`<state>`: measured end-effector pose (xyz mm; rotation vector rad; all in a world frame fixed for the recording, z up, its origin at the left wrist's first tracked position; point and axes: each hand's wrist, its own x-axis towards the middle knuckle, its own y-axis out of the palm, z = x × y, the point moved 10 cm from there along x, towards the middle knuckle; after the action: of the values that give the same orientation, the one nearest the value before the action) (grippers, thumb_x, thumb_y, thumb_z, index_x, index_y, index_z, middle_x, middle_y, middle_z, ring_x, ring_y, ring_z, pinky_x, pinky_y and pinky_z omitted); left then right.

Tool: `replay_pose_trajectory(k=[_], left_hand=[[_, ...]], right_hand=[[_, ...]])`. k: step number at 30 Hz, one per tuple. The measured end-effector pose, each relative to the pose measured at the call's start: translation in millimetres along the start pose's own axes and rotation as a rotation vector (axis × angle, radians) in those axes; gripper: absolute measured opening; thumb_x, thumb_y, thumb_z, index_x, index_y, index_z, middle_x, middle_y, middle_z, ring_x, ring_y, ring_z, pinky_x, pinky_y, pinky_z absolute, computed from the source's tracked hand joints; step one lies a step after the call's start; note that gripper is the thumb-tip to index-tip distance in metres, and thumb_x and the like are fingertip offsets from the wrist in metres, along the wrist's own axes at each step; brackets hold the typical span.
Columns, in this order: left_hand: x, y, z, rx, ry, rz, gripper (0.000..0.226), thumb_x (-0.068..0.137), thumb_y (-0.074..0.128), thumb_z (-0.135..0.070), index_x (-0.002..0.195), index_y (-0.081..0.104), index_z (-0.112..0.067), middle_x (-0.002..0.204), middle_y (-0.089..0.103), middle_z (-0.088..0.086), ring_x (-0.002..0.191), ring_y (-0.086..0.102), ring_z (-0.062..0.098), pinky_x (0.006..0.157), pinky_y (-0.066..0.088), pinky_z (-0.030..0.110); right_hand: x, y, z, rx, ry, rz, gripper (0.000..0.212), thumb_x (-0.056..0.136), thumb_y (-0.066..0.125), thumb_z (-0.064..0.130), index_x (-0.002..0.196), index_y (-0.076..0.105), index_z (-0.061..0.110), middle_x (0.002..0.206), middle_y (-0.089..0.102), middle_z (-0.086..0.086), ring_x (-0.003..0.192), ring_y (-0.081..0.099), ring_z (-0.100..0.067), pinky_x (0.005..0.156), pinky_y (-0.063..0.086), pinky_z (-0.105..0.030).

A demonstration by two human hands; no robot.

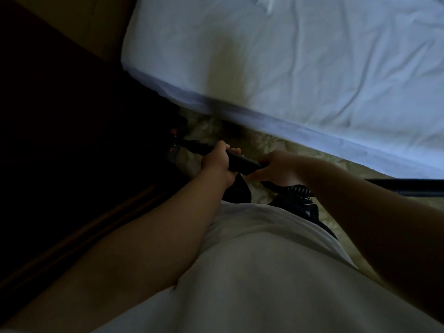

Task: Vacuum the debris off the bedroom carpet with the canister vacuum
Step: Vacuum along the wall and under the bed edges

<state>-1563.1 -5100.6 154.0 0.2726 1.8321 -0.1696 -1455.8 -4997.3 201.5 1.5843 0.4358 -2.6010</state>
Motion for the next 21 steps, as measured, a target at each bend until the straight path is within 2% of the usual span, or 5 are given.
replay_pose_trajectory(k=[3,6,10,16,21], left_hand=[[4,-33,13,-0.049,-0.030,-0.063,0.007,0.096,0.053,-0.012,0.090,0.053,-0.008,0.073,0.057,0.004,0.067,0.061,0.017,0.067,0.055,0.039],[6,-61,32,-0.089,-0.082,-0.121,0.011,0.098,0.053,-0.013,0.089,0.053,-0.006,0.075,0.058,0.005,0.069,0.061,0.017,0.079,0.056,0.041],[5,-82,62,-0.151,-0.143,-0.156,0.019,0.101,0.048,-0.015,0.085,0.051,-0.007,0.079,0.055,0.005,0.073,0.058,0.016,0.088,0.050,0.043],[-15,-75,134,-0.207,-0.195,-0.187,0.018,0.103,0.049,-0.020,0.093,0.055,-0.006,0.084,0.058,0.006,0.072,0.058,0.017,0.080,0.047,0.040],[-40,-62,208,-0.403,-0.112,-0.301,0.014,0.100,0.058,-0.016,0.095,0.058,-0.002,0.087,0.064,0.011,0.073,0.065,0.021,0.064,0.055,0.038]], right_hand=[[15,27,0,-0.017,0.013,0.069,0.038,0.085,0.074,0.065,0.097,0.074,0.030,0.095,0.075,-0.003,0.086,0.073,-0.021,0.087,0.060,-0.041],[26,51,0,-0.059,0.009,0.131,0.030,0.086,0.075,0.063,0.084,0.069,0.034,0.090,0.073,0.000,0.083,0.070,-0.018,0.075,0.054,-0.032],[29,77,-8,-0.072,0.040,0.227,0.027,0.087,0.076,0.061,0.092,0.072,0.035,0.096,0.072,0.000,0.087,0.070,-0.016,0.078,0.055,-0.032],[5,96,-58,-0.151,0.076,0.305,0.050,0.081,0.077,0.068,0.107,0.077,0.025,0.105,0.073,0.000,0.094,0.068,-0.015,0.075,0.050,-0.030],[-26,99,-103,-0.347,0.040,0.357,0.045,0.088,0.073,0.064,0.107,0.074,0.024,0.102,0.072,-0.002,0.093,0.069,-0.019,0.088,0.058,-0.037]])
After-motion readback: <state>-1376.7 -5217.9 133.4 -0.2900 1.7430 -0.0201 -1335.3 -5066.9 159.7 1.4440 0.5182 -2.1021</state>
